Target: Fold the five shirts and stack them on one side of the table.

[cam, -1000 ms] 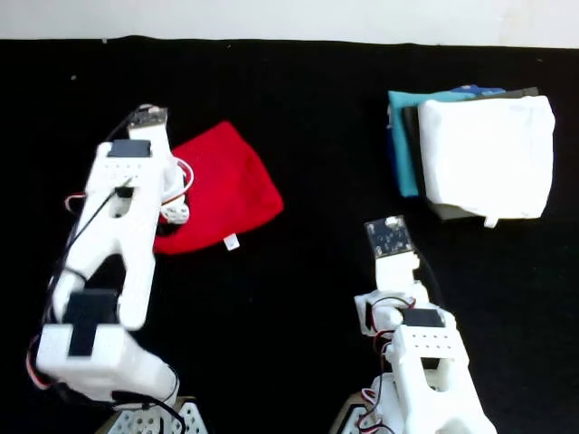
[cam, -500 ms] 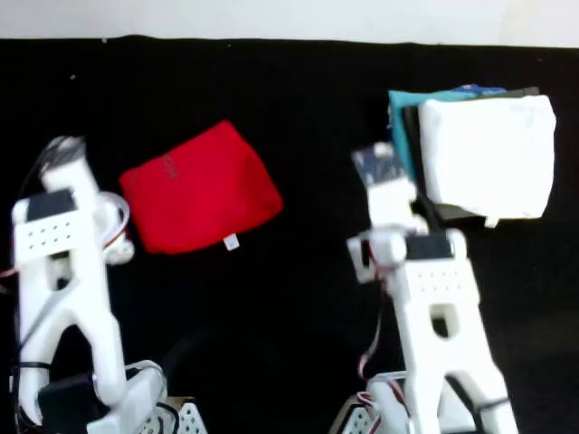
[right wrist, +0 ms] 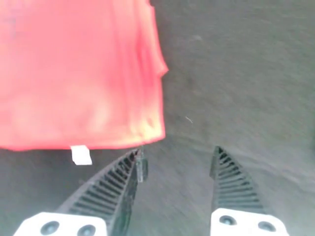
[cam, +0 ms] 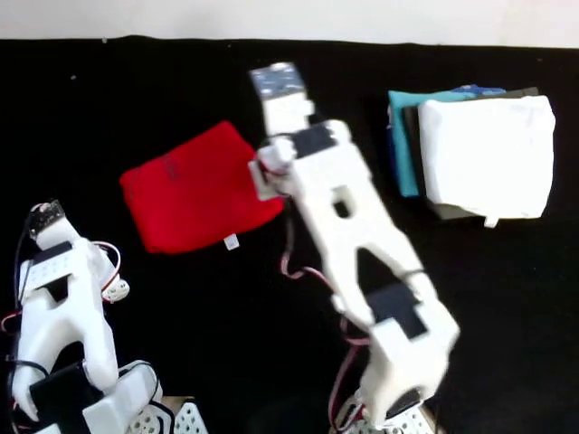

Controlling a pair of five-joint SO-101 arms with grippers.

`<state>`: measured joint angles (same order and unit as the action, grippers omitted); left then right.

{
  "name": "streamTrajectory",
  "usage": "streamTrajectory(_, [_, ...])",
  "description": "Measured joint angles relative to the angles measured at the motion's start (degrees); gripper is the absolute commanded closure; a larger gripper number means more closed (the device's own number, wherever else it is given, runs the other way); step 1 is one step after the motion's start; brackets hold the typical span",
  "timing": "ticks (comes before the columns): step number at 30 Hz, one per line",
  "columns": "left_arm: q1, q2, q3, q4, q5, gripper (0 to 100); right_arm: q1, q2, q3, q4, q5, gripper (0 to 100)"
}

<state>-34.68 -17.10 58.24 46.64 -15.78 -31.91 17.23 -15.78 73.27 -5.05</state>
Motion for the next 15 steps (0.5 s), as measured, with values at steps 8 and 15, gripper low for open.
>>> streamTrajectory(8, [0.00,-0.70,1.14,-0.97,0.00,99,-4.84,18.02,-21.98,0.00,-6.86,63.5])
streamTrajectory(15, [0.00,-0.70,1.14,-1.14,0.00,99,-5.01,32.18,-31.38,0.00,-7.30,63.5])
